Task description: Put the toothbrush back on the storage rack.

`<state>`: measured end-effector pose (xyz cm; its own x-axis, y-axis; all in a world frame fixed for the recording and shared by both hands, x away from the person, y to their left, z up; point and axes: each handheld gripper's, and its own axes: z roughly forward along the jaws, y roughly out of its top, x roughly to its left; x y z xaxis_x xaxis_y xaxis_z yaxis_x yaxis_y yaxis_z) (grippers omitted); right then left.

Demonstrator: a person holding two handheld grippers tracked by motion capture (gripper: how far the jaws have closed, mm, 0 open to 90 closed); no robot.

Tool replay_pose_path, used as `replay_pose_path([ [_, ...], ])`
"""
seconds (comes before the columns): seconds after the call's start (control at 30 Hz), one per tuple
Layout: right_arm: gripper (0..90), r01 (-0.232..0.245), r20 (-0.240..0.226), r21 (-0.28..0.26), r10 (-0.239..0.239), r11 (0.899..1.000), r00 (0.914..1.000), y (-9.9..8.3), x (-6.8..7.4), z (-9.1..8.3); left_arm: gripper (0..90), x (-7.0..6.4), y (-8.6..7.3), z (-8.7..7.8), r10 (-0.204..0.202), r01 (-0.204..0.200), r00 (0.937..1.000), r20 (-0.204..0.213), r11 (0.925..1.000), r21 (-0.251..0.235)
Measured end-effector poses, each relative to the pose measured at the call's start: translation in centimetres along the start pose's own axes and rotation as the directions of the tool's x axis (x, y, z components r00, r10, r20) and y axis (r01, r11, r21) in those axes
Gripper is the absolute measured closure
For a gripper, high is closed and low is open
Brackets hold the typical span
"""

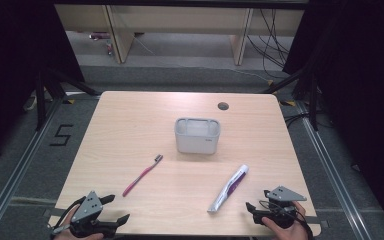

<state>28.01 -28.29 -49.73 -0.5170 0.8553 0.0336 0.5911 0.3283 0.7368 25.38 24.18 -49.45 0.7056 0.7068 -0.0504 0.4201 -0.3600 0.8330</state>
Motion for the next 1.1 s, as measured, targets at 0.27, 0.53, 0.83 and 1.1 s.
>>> replay_pose_path([
  [0.27,20.6,-0.002,0.010,-0.003,0.002,1.000,0.9999,0.1,-0.1,0.0,18.0,0.0,0.1,0.1,-0.011,0.011,0.9999,0.004,0.9999,-0.005],
  [0.53,19.4,-0.003,0.011,-0.004,0.003,1.000,0.9999,0.0,-0.2,0.1,15.7,0.1,1.0,0.1,0.017,-0.018,0.9994,0.031,0.9991,0.039],
  [0.83,17.7,-0.007,0.009,-0.001,0.007,1.000,0.9999,0.0,-0.1,0.0,15.7,0.9,1.4,0.5,0.008,-0.008,0.9999,0.013,0.9979,0.063],
  [1.1,16.8,-0.033,-0.011,-0.025,0.032,0.999,0.9994,0.1,-0.1,0.1,15.8,1.6,2.1,1.1,0.031,-0.031,0.9995,0.001,0.9933,0.112],
])
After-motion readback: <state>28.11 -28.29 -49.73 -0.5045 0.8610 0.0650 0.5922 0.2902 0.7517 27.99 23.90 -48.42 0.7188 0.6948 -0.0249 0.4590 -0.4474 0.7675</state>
